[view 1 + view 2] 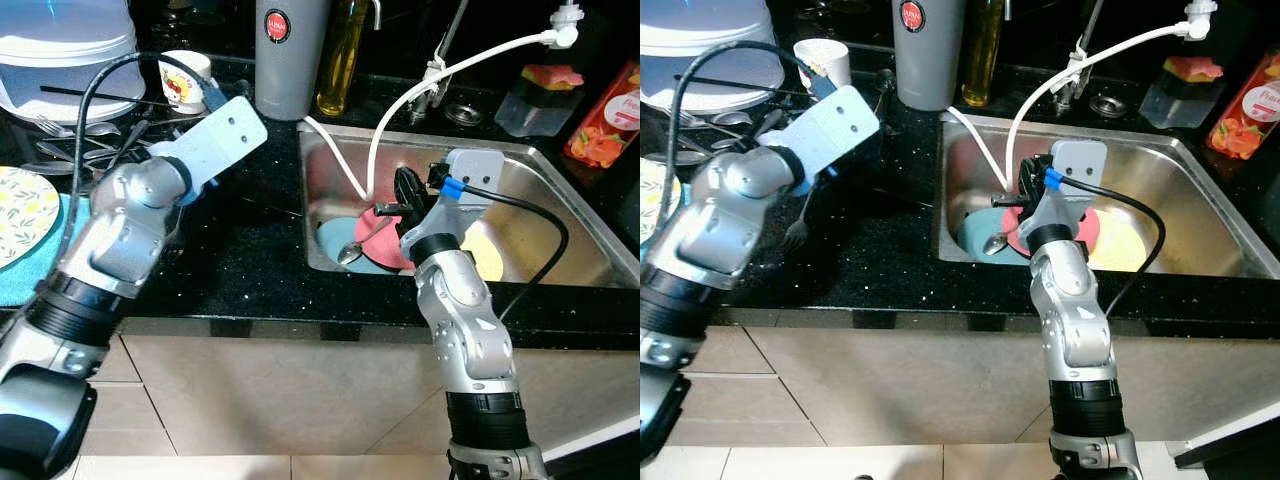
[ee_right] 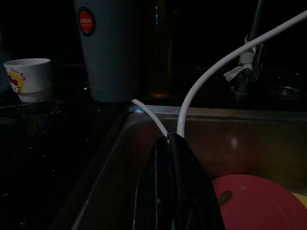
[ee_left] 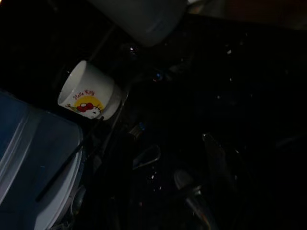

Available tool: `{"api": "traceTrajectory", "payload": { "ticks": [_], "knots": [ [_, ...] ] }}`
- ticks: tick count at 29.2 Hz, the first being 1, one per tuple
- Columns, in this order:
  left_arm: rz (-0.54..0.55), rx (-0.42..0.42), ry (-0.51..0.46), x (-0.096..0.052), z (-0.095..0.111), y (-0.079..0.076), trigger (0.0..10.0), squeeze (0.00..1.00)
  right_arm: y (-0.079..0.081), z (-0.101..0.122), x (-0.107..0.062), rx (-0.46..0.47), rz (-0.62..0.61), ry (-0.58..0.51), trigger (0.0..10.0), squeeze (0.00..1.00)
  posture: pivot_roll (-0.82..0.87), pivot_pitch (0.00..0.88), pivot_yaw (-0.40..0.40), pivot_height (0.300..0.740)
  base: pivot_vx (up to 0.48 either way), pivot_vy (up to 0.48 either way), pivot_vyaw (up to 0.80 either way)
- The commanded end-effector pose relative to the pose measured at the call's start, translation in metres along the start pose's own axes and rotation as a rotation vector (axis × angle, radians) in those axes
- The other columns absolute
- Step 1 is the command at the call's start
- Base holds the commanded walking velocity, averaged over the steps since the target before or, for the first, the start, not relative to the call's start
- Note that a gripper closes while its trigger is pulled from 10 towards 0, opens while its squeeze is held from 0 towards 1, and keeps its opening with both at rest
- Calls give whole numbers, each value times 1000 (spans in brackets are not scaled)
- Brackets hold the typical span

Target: Kitchen organization

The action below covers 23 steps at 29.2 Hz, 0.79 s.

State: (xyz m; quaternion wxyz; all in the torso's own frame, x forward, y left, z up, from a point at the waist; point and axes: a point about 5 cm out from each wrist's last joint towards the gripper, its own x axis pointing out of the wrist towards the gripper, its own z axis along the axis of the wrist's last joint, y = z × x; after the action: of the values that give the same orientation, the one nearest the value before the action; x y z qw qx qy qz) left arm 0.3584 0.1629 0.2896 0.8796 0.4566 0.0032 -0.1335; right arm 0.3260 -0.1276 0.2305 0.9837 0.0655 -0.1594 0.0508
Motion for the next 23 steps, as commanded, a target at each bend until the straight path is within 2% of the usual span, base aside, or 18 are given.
{"api": "traceTrajectory", "payload": {
  "ticks": [1,5,9,13,14,16,18,19,21,22,23],
  "knots": [
    [-29,31,13,-2,-2,0,10000,0,-2,-2,-1,-4,-8,2,10000,0,288,57,-102,740,0,0,0],
    [-81,4,7,-2,-3,-1,10000,0,-2,-2,-2,-5,-6,-1,10000,0,286,56,-99,740,0,0,0],
    [-86,26,28,-4,-7,4,10000,0,-3,-4,-2,-3,-10,-2,10000,0,283,52,-96,740,0,0,0],
    [98,-139,58,1,-8,19,10000,0,-3,-3,-2,-3,-8,-3,10000,0,286,61,-98,740,0,0,0],
    [144,-219,66,2,-8,20,10000,0,-3,-3,-2,-2,-9,-4,10000,0,282,64,-100,740,0,0,0],
    [218,-363,92,1,-12,18,10000,0,-2,-4,-2,-1,-10,-3,10000,0,280,63,-99,740,0,0,0],
    [249,-432,124,0,-16,12,10000,0,-2,-4,-2,-2,-8,-3,10000,0,277,69,-93,740,0,0,0],
    [263,-428,149,-3,-20,8,10000,0,-2,-3,-3,-2,-9,-2,10000,0,279,74,-96,740,0,0,0],
    [296,-348,179,-13,-27,4,10000,0,-3,-3,-4,-4,-11,-1,10000,0,276,75,-90,740,0,0,0],
    [296,-348,179,-13,-27,4,10000,0,-3,-3,-4,-4,-11,-1,10000,0,276,75,-90,740,0,0,0],
    [303,-271,182,-18,-28,3,10000,0,-3,-4,-4,-5,-12,-1,10000,0,280,76,-84,740,0,0,0]
  ]
}}
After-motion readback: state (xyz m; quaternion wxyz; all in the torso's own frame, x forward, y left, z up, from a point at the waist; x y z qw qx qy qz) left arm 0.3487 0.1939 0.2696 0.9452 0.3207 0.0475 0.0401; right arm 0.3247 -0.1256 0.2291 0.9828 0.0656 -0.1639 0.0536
